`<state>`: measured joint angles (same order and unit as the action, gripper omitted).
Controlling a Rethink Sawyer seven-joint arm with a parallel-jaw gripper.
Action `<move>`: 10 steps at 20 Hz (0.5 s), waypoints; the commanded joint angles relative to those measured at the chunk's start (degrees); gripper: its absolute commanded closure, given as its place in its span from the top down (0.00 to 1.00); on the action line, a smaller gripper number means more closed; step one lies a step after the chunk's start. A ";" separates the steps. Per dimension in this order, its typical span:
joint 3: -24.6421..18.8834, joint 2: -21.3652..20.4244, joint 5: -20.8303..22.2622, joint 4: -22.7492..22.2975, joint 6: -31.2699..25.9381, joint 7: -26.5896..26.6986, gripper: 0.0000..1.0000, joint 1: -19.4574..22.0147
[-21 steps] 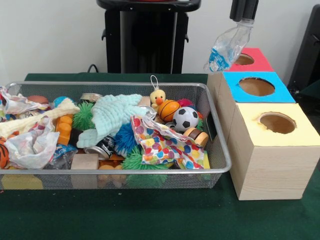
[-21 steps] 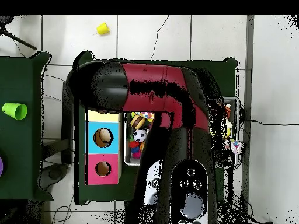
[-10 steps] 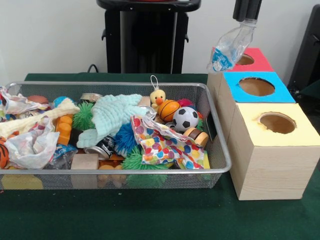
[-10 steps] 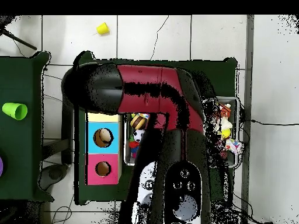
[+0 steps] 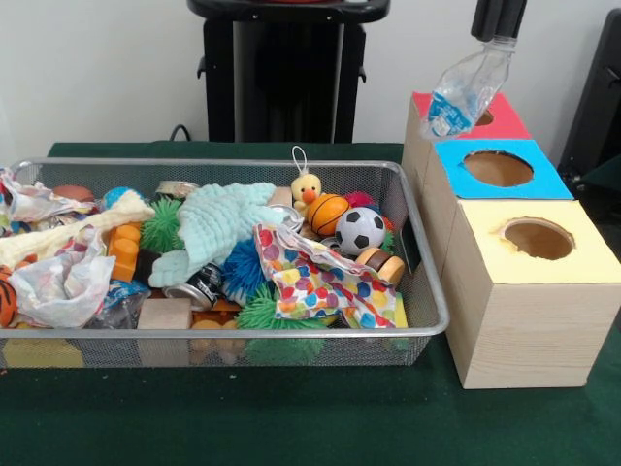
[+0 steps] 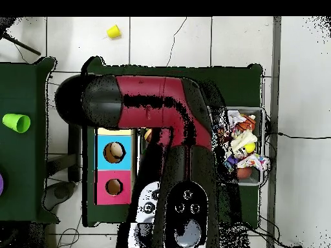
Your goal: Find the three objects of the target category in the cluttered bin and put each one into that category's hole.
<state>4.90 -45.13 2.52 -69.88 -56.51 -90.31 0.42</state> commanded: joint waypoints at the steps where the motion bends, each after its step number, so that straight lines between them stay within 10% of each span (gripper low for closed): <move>1: 0.73 3.98 -1.43 -5.88 -3.13 -16.20 0.00 -0.81; 10: 1.80 5.66 -1.67 -5.95 -0.43 -16.86 0.00 -1.97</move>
<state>6.42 -43.35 2.03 -69.87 -56.51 -90.36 -1.35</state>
